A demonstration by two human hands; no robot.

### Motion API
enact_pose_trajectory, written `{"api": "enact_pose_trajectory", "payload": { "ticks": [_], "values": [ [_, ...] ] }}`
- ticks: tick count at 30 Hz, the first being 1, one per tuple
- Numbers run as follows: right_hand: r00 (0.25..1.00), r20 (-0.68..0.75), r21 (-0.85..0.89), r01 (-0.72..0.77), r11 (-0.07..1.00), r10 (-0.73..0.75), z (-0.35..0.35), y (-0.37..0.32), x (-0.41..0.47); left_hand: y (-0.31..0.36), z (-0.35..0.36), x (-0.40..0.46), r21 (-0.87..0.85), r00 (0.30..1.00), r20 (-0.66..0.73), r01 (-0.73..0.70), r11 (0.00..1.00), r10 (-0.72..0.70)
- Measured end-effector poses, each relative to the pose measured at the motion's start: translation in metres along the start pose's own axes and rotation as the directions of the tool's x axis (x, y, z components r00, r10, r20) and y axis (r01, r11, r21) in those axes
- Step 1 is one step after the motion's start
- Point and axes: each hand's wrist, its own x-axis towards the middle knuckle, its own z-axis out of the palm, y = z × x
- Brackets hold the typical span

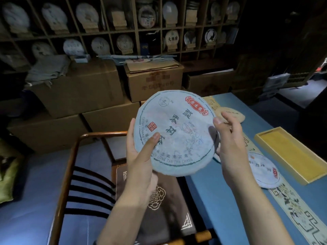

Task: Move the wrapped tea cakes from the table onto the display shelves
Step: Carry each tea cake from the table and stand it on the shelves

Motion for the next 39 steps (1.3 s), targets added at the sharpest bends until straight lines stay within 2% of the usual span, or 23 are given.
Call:
{"api": "enact_pose_trajectory", "payload": {
  "ticks": [2, 3, 6, 10, 15, 18, 23, 25, 27, 31, 35, 39],
  "values": [
    [1.000, -0.018, -0.092, 0.020, 0.996, -0.022, 0.021, 0.000, -0.010, 0.014, -0.010, -0.001, 0.000, 0.993, -0.085, -0.079, 0.997, 0.079],
    [1.000, 0.024, -0.090, 0.020, 0.996, -0.017, 0.035, 0.002, -0.017, 0.023, -0.015, -0.002, 0.003, 0.986, -0.120, -0.114, 0.993, 0.114],
    [0.978, 0.209, 0.032, -0.020, 0.999, 0.013, 0.085, 0.010, -0.041, 0.045, -0.027, -0.005, 0.037, 0.963, -0.177, -0.198, 0.980, 0.201],
    [0.972, 0.219, 0.129, 0.054, 0.990, -0.082, 0.132, 0.012, -0.056, 0.072, -0.047, -0.017, 0.036, 0.944, -0.230, -0.233, 0.972, 0.235],
    [0.910, 0.389, 0.283, 0.033, 0.959, -0.146, 0.170, 0.011, -0.059, 0.109, -0.070, -0.035, -0.003, 0.927, -0.274, -0.267, 0.964, 0.256],
    [0.864, 0.478, 0.307, 0.003, 0.952, -0.157, 0.186, 0.010, -0.058, 0.117, -0.079, -0.044, 0.002, 0.902, -0.333, -0.290, 0.957, 0.274],
    [0.784, 0.593, 0.332, -0.031, 0.943, -0.183, 0.196, 0.010, -0.049, 0.130, -0.100, -0.067, 0.237, 0.870, -0.429, -0.150, 0.960, 0.242],
    [0.749, 0.637, 0.327, -0.050, 0.944, -0.181, 0.200, 0.011, -0.045, 0.147, -0.114, -0.077, 0.395, 0.811, -0.479, -0.144, 0.907, 0.337],
    [0.704, 0.688, 0.311, -0.067, 0.948, -0.176, 0.206, 0.011, -0.043, 0.167, -0.126, -0.085, 0.517, 0.761, -0.461, -0.188, 0.835, 0.456],
    [0.580, 0.799, 0.270, -0.107, 0.957, -0.160, 0.221, 0.012, -0.055, 0.186, -0.140, -0.093, 0.632, 0.816, -0.266, -0.253, 0.732, 0.512],
    [0.466, 0.869, 0.248, -0.119, 0.961, -0.166, 0.242, 0.008, -0.078, 0.194, -0.160, -0.113, 0.567, 0.783, -0.285, -0.327, 0.756, 0.553],
    [0.367, 0.916, 0.232, -0.153, 0.961, -0.163, 0.279, 0.001, -0.100, 0.217, -0.187, -0.135, 0.513, 0.800, -0.267, -0.353, 0.782, 0.537]
  ]
}}
